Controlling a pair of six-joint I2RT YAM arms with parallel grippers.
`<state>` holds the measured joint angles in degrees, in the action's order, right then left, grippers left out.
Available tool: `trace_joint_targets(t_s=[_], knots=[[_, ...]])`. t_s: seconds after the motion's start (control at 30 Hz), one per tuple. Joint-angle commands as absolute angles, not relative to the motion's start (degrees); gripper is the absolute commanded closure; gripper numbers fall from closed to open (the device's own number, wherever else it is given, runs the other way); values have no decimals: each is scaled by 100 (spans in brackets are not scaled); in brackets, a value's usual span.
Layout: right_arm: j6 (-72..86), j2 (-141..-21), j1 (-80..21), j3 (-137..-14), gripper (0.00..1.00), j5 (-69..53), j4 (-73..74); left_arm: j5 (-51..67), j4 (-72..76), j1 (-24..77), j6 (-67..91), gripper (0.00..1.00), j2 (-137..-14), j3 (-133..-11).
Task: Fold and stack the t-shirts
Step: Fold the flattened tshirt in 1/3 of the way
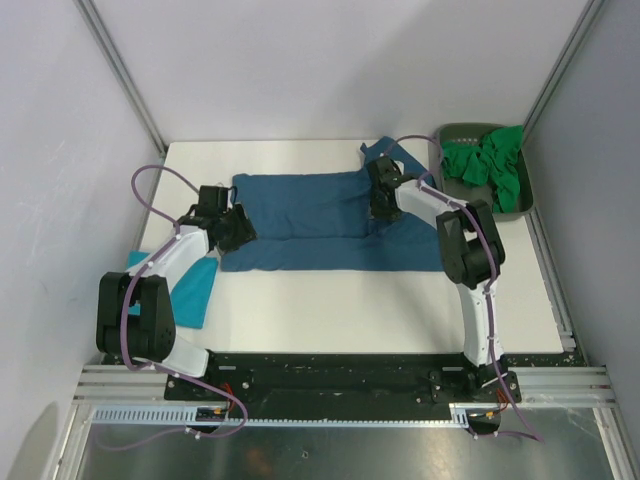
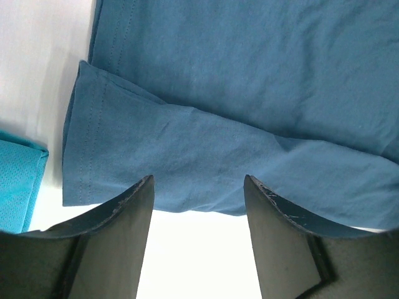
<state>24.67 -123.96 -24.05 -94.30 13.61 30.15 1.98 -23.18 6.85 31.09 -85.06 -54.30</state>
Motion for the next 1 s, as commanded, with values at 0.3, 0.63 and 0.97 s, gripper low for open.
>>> trace_joint_targets(t_s=[0.3, 0.63, 0.97], knots=[[1749, -12206, -2575, -9627, 28, 1165, 2328, 51, -2222, 678, 3352, 35, -8208, -5142], [2527, -10736, -2212, -8997, 29, 1141, 2812, -763, -2228, 400, 4008, 51, -7537, -4407], [3464, -8856, -1175, -6286, 41, 690, 3003, -930, -2221, 238, 4461, 55, -7050, -3986]])
